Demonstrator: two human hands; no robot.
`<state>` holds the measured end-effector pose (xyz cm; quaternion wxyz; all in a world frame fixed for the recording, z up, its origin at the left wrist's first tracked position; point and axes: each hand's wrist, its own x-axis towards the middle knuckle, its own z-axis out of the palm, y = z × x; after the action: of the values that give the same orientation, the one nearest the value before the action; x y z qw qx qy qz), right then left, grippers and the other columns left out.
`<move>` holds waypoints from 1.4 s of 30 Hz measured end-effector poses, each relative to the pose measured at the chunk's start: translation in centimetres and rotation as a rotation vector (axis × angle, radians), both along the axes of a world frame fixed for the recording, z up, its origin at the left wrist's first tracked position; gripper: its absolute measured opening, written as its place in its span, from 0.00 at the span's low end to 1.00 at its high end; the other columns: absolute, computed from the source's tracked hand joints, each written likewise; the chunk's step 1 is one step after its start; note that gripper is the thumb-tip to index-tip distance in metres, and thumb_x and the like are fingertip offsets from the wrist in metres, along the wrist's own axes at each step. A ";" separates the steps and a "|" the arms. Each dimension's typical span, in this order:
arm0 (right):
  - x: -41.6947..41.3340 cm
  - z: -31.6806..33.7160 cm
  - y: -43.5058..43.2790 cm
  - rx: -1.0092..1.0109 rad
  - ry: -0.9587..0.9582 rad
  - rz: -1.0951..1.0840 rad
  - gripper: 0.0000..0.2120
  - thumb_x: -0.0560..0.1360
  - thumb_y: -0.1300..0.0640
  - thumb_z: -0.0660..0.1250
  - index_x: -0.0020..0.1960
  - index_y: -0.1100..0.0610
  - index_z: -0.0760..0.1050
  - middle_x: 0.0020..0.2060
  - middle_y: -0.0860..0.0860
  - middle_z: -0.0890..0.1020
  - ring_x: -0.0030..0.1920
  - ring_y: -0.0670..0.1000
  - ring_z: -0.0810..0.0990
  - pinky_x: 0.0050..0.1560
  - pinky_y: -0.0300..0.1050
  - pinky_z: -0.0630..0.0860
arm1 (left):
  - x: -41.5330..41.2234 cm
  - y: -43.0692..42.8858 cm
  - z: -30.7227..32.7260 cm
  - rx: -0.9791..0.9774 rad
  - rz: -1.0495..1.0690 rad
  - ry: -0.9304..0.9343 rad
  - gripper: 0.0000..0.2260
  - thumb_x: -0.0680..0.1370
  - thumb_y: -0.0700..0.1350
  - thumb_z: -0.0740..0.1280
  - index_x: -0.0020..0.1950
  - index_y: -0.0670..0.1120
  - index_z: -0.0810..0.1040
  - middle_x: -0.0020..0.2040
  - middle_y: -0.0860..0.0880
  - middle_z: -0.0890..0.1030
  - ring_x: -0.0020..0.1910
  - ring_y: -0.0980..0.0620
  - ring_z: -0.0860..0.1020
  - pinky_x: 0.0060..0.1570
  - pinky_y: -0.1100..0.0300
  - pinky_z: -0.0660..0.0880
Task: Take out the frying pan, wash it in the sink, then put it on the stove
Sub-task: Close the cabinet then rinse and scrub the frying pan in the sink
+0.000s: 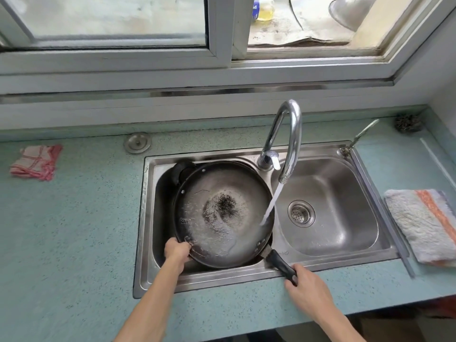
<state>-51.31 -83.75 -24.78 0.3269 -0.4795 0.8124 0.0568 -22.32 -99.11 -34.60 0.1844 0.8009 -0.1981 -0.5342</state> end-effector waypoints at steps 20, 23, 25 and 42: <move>-1.9 -0.5 0.3 -0.114 -0.121 0.081 0.09 0.72 0.44 0.61 0.42 0.48 0.67 0.40 0.48 0.81 0.44 0.55 0.80 0.43 0.49 0.74 | 0.8 1.8 9.0 -0.144 -0.075 -0.210 0.08 0.76 0.37 0.67 0.52 0.37 0.72 0.48 0.37 0.78 0.44 0.43 0.78 0.32 0.57 0.79; -3.0 -0.3 -0.6 -0.139 -0.157 0.097 0.15 0.72 0.42 0.62 0.37 0.53 0.70 0.33 0.49 0.78 0.37 0.55 0.77 0.38 0.49 0.72 | -0.4 1.0 11.9 -0.129 -0.260 -0.428 0.09 0.76 0.44 0.68 0.48 0.40 0.72 0.45 0.41 0.78 0.37 0.48 0.75 0.29 0.58 0.68; -3.3 -0.2 -0.8 -0.147 -0.167 0.124 0.16 0.73 0.41 0.62 0.36 0.52 0.69 0.31 0.49 0.75 0.36 0.55 0.74 0.37 0.49 0.69 | -0.8 0.9 13.1 -0.127 -0.302 -0.459 0.10 0.76 0.45 0.68 0.49 0.40 0.72 0.45 0.43 0.79 0.33 0.51 0.74 0.28 0.60 0.66; -3.9 -1.6 0.7 -0.229 -0.181 0.130 0.16 0.73 0.38 0.61 0.40 0.50 0.71 0.37 0.50 0.81 0.37 0.54 0.76 0.37 0.49 0.71 | -0.8 2.5 16.0 -0.161 -0.255 -0.474 0.10 0.70 0.51 0.68 0.44 0.47 0.72 0.33 0.46 0.84 0.36 0.47 0.85 0.49 0.48 0.82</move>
<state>-55.20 -83.07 -26.37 0.3378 -0.5682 0.7481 -0.0586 -23.07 -96.59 -18.59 0.1274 0.8548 -0.3768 -0.3332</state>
